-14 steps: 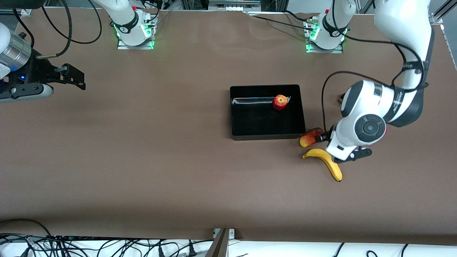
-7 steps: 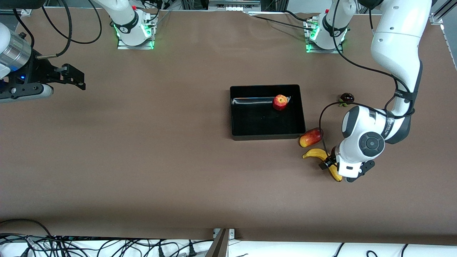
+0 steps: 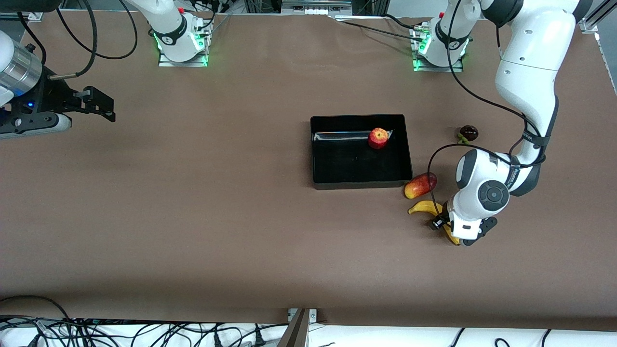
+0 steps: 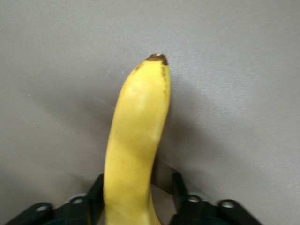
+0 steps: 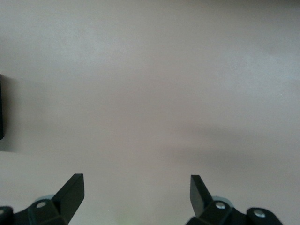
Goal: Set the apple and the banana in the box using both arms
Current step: 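Grasp the banana with the left gripper and lift it toward the box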
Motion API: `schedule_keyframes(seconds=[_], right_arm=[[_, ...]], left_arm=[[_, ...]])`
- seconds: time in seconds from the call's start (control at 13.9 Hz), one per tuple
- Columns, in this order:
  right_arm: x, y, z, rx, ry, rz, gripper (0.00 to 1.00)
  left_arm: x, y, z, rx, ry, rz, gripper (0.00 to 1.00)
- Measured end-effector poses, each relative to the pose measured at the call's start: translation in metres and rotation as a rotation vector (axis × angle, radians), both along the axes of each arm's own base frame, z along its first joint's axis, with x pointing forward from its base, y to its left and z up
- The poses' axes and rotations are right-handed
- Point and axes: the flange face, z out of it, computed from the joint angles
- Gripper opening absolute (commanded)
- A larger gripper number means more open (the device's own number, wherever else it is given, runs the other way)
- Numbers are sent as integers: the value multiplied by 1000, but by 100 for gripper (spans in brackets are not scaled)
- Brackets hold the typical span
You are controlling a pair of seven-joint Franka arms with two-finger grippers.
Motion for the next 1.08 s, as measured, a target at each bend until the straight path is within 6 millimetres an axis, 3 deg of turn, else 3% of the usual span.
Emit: schedule_keyframes(seconds=[0.22,0.36,0.51,0.72,0.87,1.08], right_arm=[[0,0,0,0,0,0,100],[0,0,0,0,-1,0,100],[0,0,0,0,-1,0,100],[0,0,0,0,-1,0,100],[0,0,0,0,-1,0,100],[0,0,0,0,-1,0,100]], left_arm=[[2,0,3,-1,-7,1,0],[11,0,16,0,-19,4,0],[25,1,50,5,27,20,0],[38,-7,123,-56,80,10,0],[28,-43,160,-105,110,-106,0],[-10,-131,182,-176,209,-303,0]])
